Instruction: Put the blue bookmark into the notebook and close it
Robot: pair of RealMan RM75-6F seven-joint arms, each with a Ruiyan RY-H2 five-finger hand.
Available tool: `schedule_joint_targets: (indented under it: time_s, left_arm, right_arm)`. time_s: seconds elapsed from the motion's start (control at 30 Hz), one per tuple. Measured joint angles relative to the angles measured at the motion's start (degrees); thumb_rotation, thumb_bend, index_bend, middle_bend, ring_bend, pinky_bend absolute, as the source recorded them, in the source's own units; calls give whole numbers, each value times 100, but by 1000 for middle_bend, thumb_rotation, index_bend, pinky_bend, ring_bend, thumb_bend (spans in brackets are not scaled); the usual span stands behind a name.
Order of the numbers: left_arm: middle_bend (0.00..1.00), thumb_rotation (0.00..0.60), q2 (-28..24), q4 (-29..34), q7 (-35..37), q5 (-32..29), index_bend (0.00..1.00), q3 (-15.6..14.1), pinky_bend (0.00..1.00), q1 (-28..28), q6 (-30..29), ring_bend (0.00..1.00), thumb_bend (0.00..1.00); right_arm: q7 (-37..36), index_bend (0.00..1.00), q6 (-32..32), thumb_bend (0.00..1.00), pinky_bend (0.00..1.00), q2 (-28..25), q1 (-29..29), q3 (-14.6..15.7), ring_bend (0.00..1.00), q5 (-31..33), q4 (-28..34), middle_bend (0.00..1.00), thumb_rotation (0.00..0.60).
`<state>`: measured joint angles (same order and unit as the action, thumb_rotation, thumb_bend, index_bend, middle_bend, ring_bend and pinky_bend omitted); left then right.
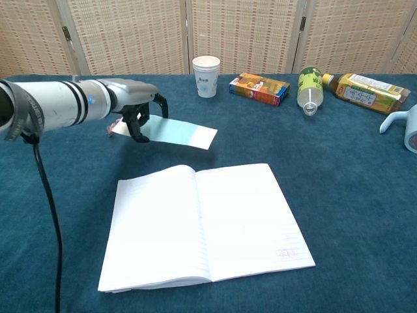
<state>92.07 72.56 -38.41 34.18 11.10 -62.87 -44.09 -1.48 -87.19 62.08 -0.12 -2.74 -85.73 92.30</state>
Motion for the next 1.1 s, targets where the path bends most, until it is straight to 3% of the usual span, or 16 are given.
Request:
schedule_joint_targets:
  time_s: [0.43,0.83,1.1]
  left_arm:
    - [830,600,-656,1248,920,2204,343,-187,914,91,324,792,311]
    - [818,600,-499,1211,1351,3424,342,-427,909,-74,479,787,311]
    - [805,600,-236,982,1084,3678,340,-587,905,-238,526,782,311]
  right_arm:
    - [42,170,-64,255,232,-10,-41,17,265,-33,53,286,600]
    - [39,169,-72,255,232,3,-64,18,265,-14,46,286,600]
    - [26,169,-66,255,232,22,-71,14,265,4,26,286,600]
